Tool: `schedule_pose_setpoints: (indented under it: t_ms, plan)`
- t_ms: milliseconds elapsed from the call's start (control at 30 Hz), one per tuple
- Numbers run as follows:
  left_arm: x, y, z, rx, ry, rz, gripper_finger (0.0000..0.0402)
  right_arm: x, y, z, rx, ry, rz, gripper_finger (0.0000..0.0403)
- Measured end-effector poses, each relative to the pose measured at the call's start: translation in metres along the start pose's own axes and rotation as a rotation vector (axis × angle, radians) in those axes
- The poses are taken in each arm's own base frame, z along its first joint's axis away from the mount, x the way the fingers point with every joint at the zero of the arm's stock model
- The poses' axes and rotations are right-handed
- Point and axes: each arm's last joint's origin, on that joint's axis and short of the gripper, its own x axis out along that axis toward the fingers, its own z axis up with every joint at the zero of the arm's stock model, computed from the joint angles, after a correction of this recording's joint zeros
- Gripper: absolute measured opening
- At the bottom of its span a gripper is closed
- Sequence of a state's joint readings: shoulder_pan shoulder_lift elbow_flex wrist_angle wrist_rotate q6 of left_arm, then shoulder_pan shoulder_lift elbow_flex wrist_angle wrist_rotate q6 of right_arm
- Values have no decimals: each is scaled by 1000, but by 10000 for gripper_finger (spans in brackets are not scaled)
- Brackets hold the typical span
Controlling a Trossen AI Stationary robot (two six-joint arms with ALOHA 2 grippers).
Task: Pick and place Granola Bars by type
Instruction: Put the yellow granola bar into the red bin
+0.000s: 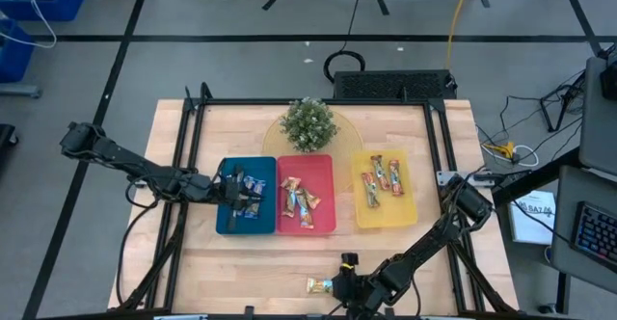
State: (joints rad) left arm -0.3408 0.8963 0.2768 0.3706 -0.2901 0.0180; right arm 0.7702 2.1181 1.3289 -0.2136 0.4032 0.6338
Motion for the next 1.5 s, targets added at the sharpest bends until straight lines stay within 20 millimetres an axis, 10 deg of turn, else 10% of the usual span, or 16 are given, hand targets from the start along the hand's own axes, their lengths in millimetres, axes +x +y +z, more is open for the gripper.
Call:
schedule_pose_setpoints:
  t_ms: [167, 400, 700, 1000, 1233, 1500]
  plan:
    - [0, 0, 0, -24, 0, 0, 40, 1, -4, 5, -41, 6, 26, 117]
    - [0, 0, 0, -109, 0, 0, 40, 0, -21, 17, -61, 66, 65, 112]
    - [0, 0, 0, -126, -1, -1, 40, -77, -52, 59, -199, -61, 6, 101]
    - [0, 0, 0, -99, -1, 0, 40, -134, -125, 106, -355, -202, -25, 82]
    - [0, 0, 0, -74, -1, 0, 40, -138, -192, 123, -620, -183, -26, 81]
    - [0, 0, 0, -80, 2, 0, 40, -114, -213, 121, -1048, -72, -75, 71]
